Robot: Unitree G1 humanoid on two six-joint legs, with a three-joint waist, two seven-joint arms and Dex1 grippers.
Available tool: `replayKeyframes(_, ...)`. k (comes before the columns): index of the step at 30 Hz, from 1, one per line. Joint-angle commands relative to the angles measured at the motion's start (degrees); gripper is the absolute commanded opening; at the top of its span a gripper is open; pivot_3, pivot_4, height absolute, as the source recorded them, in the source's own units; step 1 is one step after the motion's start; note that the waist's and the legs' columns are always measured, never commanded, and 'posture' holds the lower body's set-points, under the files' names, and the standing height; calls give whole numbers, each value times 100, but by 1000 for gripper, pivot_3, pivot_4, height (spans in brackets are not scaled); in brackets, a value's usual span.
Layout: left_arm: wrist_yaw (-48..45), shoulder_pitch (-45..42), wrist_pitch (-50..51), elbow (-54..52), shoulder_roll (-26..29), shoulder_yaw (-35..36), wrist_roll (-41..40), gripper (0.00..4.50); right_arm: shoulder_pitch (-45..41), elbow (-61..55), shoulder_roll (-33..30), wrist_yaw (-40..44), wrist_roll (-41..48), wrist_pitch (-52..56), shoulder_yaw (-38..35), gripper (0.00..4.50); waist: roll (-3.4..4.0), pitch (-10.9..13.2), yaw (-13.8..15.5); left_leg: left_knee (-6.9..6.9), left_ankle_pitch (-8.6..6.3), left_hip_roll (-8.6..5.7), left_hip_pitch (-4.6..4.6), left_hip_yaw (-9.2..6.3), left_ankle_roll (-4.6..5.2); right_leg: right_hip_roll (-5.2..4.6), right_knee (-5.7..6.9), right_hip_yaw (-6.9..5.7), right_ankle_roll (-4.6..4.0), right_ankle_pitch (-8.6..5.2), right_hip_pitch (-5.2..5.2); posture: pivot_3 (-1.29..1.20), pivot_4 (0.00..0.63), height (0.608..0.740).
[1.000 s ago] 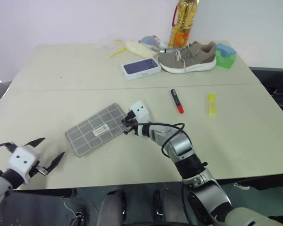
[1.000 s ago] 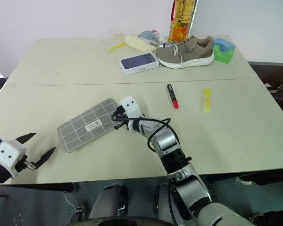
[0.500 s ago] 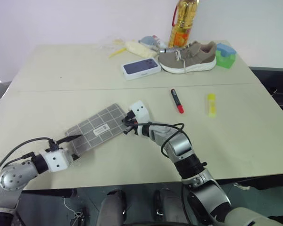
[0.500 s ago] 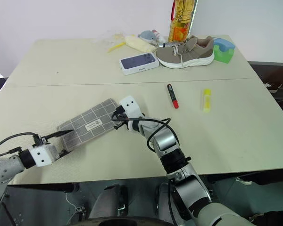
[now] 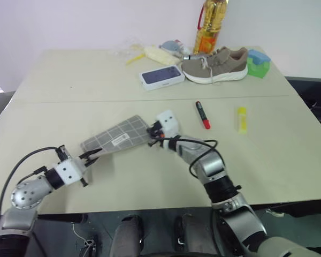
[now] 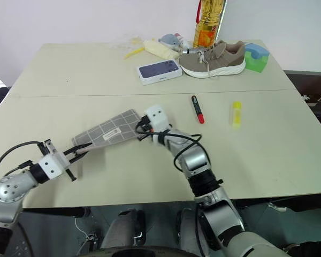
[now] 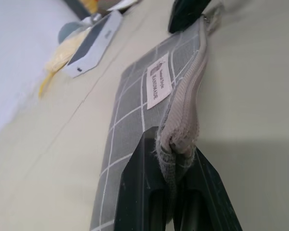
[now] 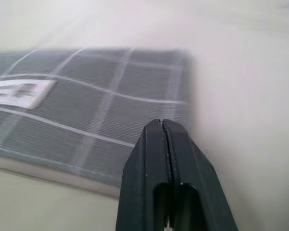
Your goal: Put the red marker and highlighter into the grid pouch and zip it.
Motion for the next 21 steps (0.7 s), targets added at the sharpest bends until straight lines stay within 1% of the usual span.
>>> replayKeyframes(1, 262, -146, 627, -650, -243, -153, -108, 0, -43, -541, -418, 136, 91, -118, -421, 1870, -1, 0, -14, -1, 0, -1, 0, 0, 0, 0, 0, 0, 1, 0, 0, 0, 150, 724)
replayKeyframes(4, 465, -394, 973, -793, -627, -432, 44, 0, 117, -852, -962, 333, 206, -102, -807, 3455, 3, 2, -19, -2, 0, -6, 2, 0, 0, 10, 0, 0, 1, 0, 0, 0, 150, 724)
replayKeyframes(6, 527, -491, 1162, -839, -787, -516, 49, 0, 274, -1086, -1151, 523, 357, -29, -900, 4463, 3, 2, -25, -3, 0, -6, 2, -1, 0, 14, 0, 0, 1, 0, -1, 0, 150, 724)
replayKeyframes(10, 533, -618, 1355, -854, -1008, -696, 39, 0, 562, -1486, -1387, 745, 516, 48, -936, 4463, 4, 2, -41, -4, 0, 1, 5, 0, 0, 24, 0, 1, 0, 0, -1, 0, 150, 724)
replayKeyframes(13, 520, -692, 1349, -773, -1126, -811, 69, 0, 690, -1695, -1434, 841, 574, 192, -814, 4463, 5, 3, -10, -3, 0, 0, 4, -2, 1, 23, 0, 1, -1, -1, -1, 0, 150, 724)
replayKeyframes(17, 514, -688, 1304, -709, -1195, -897, 112, 0, 716, -1676, -1269, 630, 514, 390, -694, 4463, 5, 3, -6, -2, 0, -3, 4, -2, 1, 20, 0, 2, -1, -1, -1, 0, 150, 724)
replayKeyframes(21, 503, -622, 1263, -746, -1241, -946, 145, 0, 603, -1447, -960, 321, 571, 517, -805, 4463, 5, 3, -6, -2, 0, -3, 3, -2, 1, 21, 0, 2, -2, -1, -1, 0, 150, 724)
